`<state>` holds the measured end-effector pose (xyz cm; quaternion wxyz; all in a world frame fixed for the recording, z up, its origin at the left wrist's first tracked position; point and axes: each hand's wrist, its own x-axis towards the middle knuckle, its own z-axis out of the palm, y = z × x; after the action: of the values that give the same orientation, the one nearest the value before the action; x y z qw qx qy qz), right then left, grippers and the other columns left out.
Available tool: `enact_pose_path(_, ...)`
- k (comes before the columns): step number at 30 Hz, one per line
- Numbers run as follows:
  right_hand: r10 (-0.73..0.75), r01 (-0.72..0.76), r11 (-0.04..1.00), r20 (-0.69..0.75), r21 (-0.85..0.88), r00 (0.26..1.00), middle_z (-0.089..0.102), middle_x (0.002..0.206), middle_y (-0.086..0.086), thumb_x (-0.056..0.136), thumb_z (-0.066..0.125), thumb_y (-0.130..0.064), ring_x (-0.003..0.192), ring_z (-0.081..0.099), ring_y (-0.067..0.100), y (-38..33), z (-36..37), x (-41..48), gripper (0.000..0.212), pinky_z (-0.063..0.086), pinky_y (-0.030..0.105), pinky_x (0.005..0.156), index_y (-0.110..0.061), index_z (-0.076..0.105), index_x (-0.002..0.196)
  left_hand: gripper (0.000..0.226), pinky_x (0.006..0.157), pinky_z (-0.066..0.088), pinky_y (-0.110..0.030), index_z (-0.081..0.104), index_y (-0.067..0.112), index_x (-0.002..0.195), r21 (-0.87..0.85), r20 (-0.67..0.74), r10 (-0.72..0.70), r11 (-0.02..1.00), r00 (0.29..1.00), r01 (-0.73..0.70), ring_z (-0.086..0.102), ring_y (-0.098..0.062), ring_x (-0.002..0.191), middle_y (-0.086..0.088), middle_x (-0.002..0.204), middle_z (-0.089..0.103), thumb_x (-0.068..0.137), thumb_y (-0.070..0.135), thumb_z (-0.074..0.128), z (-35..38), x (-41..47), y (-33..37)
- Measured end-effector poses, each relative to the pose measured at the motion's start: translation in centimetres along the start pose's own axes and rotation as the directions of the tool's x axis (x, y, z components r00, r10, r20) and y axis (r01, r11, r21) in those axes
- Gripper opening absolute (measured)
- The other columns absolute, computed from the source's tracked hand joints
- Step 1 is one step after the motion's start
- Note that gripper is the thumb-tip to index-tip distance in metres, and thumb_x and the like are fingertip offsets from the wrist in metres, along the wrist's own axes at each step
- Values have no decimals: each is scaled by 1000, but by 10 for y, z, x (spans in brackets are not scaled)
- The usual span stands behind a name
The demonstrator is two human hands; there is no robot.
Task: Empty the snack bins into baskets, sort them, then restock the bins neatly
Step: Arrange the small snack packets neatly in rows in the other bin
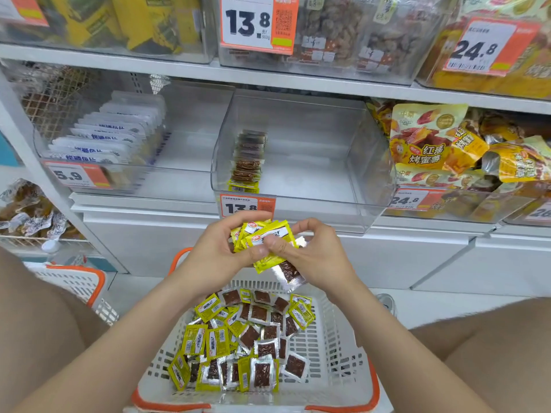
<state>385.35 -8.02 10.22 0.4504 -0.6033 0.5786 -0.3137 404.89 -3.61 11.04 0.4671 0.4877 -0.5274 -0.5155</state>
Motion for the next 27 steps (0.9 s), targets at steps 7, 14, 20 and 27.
enact_pose_path(7,-343,164,897,-411,-411,844,57,65,-11,94,63,-64,63,53,22,-4,-6,-2,49,34,35,58,-18,49,84,42,66,63,-40,73,33,105,102,-201,-220,965,955,243,76,-22,81,4,119,67,84,-2,78,3,-3,0)
enact_pose_path(14,-897,576,389,-155,-719,413,44,62,0,102,59,-54,52,46,21,-1,18,-14,51,35,34,49,-15,50,69,33,72,63,-33,68,15,127,-272,135,-380,874,915,404,75,-26,97,-18,120,75,94,12,70,7,-6,6)
enact_pose_path(20,-865,678,433,-63,-593,498,61,80,0,99,58,-39,71,59,22,4,18,-20,31,47,35,62,-10,66,91,34,74,64,-36,70,7,125,-462,111,-353,809,929,363,74,-23,96,-16,113,76,90,9,72,11,-3,1)
enact_pose_path(27,-732,698,667,-53,-263,679,69,113,-4,87,74,-4,100,67,10,4,9,-16,33,56,32,87,-12,69,119,37,63,62,-32,71,12,120,-462,-162,-366,849,916,258,77,-24,78,-15,102,79,88,-8,71,7,3,1)
